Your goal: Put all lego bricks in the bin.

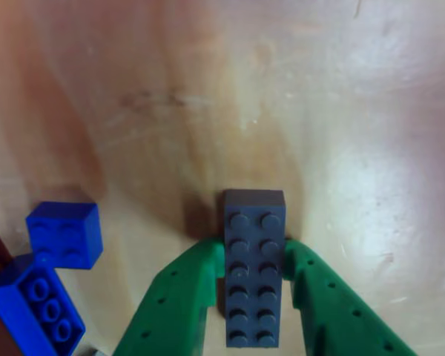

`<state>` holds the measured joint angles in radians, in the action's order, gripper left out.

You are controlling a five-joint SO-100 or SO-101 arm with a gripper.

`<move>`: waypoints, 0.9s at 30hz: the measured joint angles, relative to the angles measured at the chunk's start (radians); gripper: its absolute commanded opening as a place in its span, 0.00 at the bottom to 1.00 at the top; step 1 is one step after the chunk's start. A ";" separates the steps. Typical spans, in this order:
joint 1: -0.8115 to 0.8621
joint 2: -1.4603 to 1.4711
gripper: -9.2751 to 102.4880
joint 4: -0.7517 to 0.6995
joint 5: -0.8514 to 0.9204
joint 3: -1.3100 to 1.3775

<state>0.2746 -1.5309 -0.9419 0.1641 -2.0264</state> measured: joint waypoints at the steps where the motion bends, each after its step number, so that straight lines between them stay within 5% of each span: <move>1: 0.005 -0.014 0.08 -0.023 0.023 -0.005; 7: 0.101 -0.385 0.08 -0.241 0.227 0.040; 14: 0.345 -1.052 0.08 -0.535 0.928 -0.135; 20: 0.615 -1.321 0.08 -0.549 1.566 -0.344; 27: 0.986 -1.292 0.08 -0.434 1.710 -0.385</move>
<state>1.2609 -2.8225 -1.3760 1.8745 -2.4114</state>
